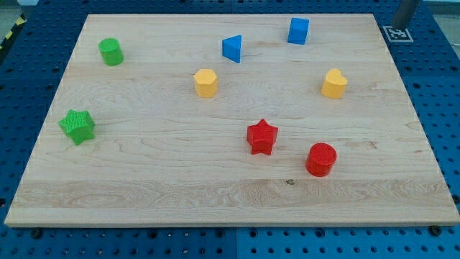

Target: Slide yellow heart towards center

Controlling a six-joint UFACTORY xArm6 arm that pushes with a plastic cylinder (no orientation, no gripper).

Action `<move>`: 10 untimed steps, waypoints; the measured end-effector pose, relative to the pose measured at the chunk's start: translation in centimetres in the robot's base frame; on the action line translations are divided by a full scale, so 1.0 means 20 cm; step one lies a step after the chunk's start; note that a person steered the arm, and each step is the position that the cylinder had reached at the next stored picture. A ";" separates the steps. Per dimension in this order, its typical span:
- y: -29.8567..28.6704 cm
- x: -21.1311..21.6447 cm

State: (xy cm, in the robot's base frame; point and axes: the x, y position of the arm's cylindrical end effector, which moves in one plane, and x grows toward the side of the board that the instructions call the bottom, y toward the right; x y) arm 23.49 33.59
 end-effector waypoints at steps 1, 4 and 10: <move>-0.01 0.10; -0.17 0.37; -0.59 0.78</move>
State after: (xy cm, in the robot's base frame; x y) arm 39.03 21.71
